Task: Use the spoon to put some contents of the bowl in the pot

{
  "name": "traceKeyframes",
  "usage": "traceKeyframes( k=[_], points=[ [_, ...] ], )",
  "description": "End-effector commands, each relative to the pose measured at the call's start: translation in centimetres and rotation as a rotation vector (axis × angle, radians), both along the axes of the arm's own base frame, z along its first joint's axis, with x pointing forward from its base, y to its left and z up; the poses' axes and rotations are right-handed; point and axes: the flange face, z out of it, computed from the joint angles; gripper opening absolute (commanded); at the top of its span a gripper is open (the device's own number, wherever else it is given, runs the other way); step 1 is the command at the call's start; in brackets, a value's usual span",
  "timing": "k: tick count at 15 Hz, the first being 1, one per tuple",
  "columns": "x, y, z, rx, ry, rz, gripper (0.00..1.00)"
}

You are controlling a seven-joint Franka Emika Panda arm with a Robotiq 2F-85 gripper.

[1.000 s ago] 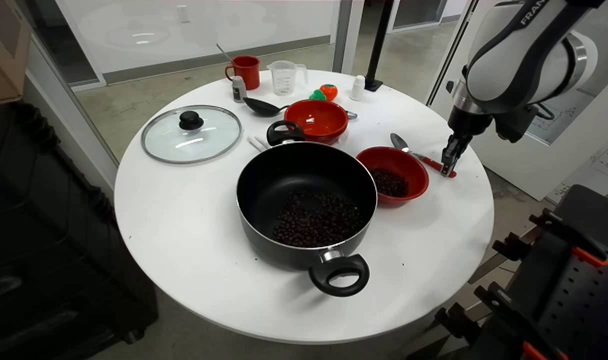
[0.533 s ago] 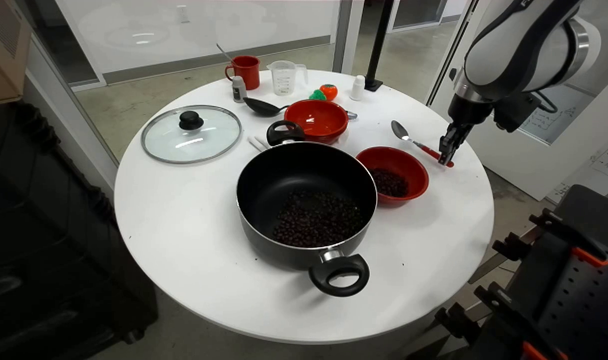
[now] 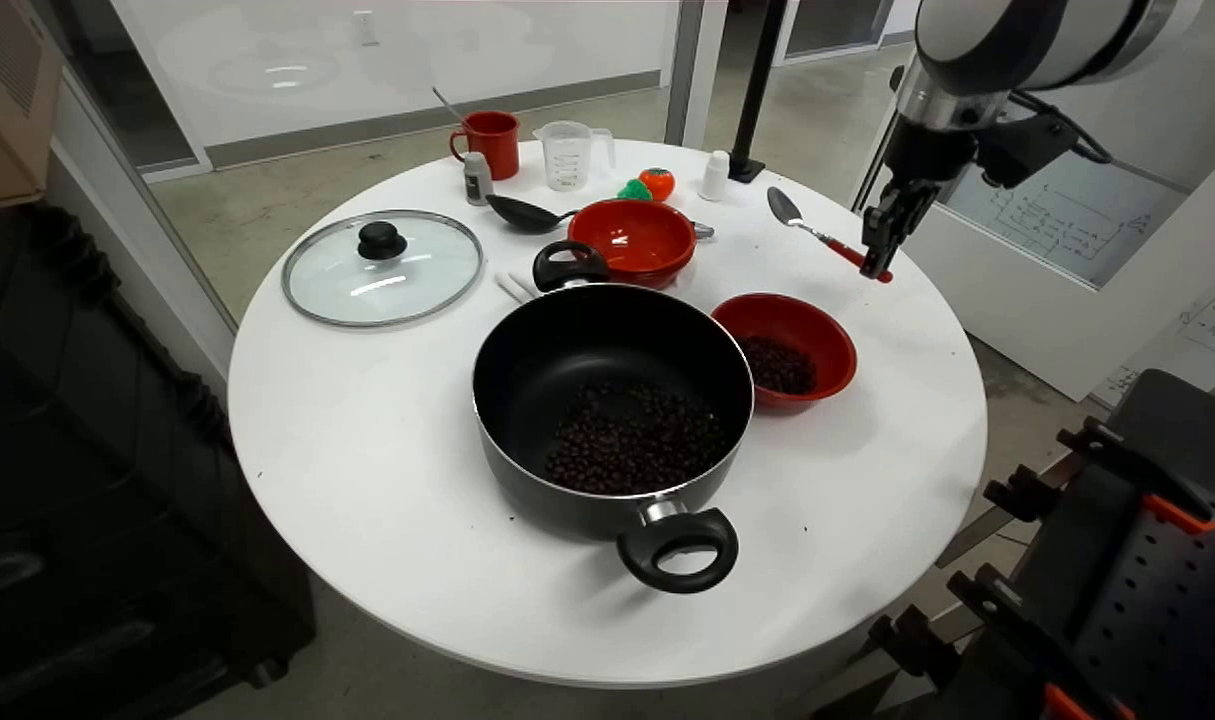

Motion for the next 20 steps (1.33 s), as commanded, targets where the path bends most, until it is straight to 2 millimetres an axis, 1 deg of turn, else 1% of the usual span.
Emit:
traceKeyframes(
  k=[1,3,5,8,10,12,15,17,19,20],
  points=[
    [0.9,0.2,5.8,-0.003,-0.058,-0.003,0.05],
    [1.3,1.0,7.5,-0.030,-0.050,0.048,0.05],
    [1.6,2.5,8.5,-0.054,-0.023,0.110,0.05],
    [1.7,5.9,9.0,-0.099,0.032,0.223,0.05],
    [1.6,8.4,8.7,-0.131,0.079,0.308,0.05],
    [1.2,10.9,8.0,-0.155,0.128,0.380,0.05],
    [0.0,14.1,6.4,-0.188,0.216,0.474,0.05],
    [-0.8,15.1,5.1,-0.240,0.276,0.501,0.05],
    [-1.5,15.5,4.4,-0.291,0.320,0.511,0.05],
    [-1.9,15.4,4.0,-0.317,0.341,0.510,0.05]
  ],
)
